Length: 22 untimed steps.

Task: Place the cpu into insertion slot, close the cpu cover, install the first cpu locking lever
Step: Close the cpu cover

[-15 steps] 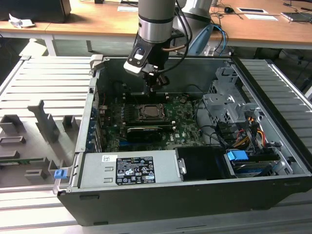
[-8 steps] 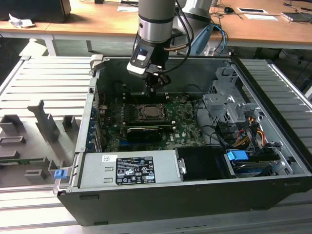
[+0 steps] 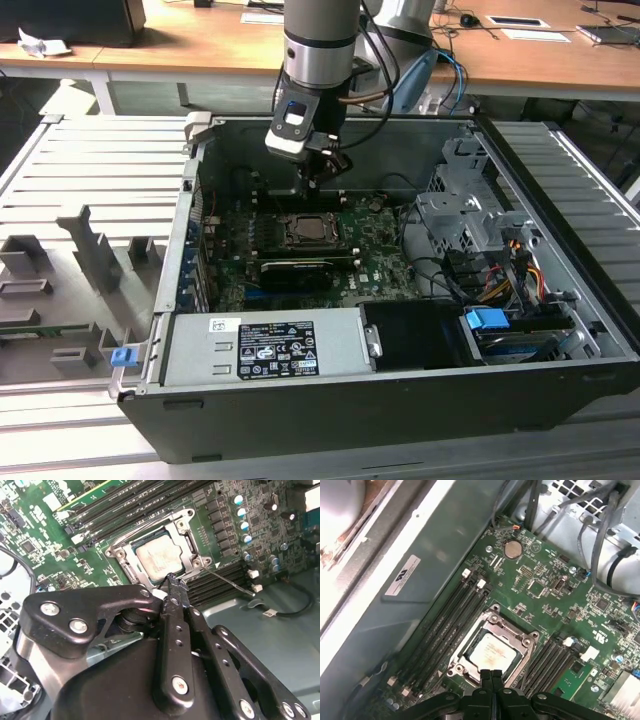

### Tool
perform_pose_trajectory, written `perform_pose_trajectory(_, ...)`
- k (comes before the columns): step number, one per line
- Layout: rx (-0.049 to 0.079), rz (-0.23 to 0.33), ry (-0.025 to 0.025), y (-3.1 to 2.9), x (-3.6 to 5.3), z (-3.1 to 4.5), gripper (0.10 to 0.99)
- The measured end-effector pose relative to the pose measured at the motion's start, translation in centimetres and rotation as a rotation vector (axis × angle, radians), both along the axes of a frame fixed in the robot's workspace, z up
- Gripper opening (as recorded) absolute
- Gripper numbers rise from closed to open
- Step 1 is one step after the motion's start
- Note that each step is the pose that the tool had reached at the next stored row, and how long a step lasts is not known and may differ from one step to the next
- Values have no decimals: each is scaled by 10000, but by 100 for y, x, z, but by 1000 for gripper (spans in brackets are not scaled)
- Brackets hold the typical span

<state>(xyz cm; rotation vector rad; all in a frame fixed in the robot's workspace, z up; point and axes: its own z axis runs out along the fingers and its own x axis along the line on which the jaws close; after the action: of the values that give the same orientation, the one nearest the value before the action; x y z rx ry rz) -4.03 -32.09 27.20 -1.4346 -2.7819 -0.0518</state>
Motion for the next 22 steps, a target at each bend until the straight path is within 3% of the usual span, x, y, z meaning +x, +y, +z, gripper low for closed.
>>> perform_pose_trajectory(15,-4,1408,0,0,0,0,106)
perform_pose_trajectory(22,-15,2870,0,0,0,0,106)
